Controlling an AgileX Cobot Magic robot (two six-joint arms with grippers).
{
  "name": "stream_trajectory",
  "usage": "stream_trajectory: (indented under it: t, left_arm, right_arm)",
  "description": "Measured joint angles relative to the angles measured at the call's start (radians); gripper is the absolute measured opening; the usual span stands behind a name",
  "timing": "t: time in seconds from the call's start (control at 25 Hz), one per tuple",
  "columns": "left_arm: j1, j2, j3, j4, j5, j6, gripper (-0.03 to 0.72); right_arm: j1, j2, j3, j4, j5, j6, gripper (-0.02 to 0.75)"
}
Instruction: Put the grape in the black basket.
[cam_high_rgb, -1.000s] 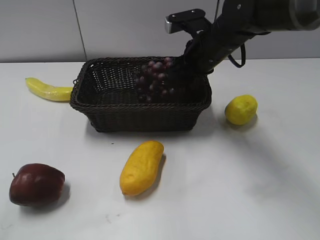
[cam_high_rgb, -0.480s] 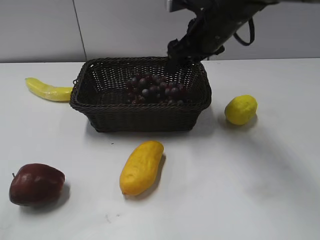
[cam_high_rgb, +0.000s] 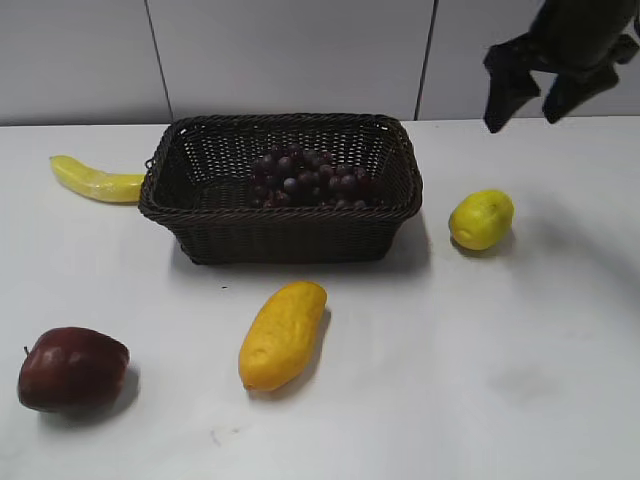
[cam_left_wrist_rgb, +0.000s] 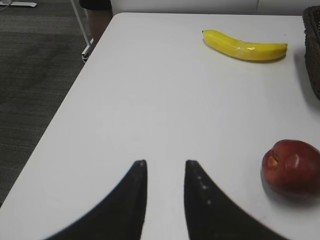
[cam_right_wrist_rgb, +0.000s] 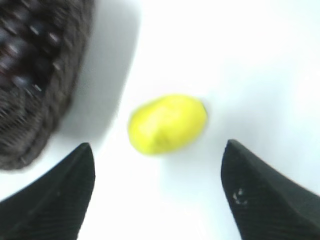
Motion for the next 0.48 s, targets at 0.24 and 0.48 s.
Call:
stream_trajectory:
  t: [0.24, 0.48]
  left_arm:
    - [0.000, 0.000, 0.000, 0.000, 0.000, 0.000, 0.229]
    - [0.000, 0.000, 0.000, 0.000, 0.000, 0.000, 0.229]
  right_arm:
    - [-0.066, -0.012, 0.013, 0.000, 0.066, 0.014, 0.594]
    - [-0.071, -0.150, 0.189, -0.031, 0.067, 0.023, 0.594]
